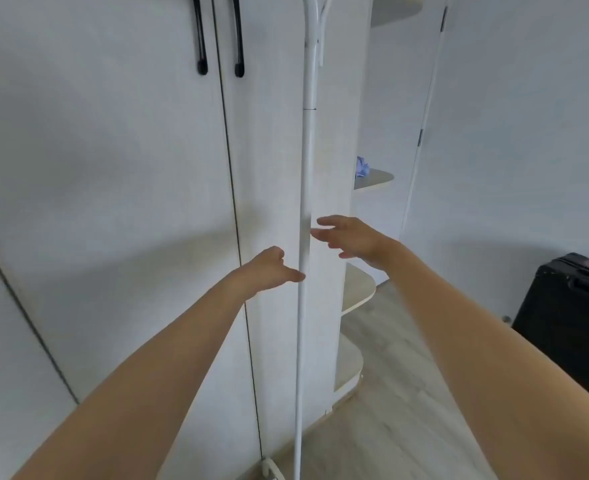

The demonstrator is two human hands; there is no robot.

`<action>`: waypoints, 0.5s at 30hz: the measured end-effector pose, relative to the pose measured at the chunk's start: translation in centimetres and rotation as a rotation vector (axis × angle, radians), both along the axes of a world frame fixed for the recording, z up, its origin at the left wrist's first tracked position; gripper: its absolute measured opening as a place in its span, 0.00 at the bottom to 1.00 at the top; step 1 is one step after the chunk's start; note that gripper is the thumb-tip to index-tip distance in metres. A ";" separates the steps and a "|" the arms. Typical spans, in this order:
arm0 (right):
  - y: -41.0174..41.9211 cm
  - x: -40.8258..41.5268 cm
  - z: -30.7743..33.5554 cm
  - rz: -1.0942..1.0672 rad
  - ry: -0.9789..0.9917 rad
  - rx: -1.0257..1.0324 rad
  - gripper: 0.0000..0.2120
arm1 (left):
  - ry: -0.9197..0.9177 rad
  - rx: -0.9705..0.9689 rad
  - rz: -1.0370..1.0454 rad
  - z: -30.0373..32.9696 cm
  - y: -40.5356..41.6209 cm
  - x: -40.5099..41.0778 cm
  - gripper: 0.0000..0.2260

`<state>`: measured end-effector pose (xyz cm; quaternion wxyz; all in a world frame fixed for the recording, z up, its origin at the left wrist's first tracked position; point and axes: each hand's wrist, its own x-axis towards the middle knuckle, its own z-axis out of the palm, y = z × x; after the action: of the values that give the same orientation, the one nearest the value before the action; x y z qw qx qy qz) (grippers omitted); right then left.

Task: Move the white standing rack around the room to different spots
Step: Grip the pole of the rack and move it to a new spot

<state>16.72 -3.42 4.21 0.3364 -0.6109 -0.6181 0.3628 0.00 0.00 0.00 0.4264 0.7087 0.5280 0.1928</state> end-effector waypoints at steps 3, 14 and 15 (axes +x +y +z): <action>1.7 0.5 0.5 0.068 0.149 0.058 0.24 | -0.020 0.016 -0.025 -0.8 1.5 1.4 0.25; 7.8 -2.2 0.5 0.187 0.462 0.157 0.19 | -0.361 -0.156 0.028 -3.8 5.3 5.8 0.17; 7.9 -2.0 0.4 0.152 0.464 0.180 0.20 | -0.370 -0.155 0.040 -3.9 5.6 6.4 0.18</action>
<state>14.73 4.48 4.63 0.4939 -0.4308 -0.5983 0.4610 6.43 5.58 -3.87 0.5657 0.6155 0.4677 0.2870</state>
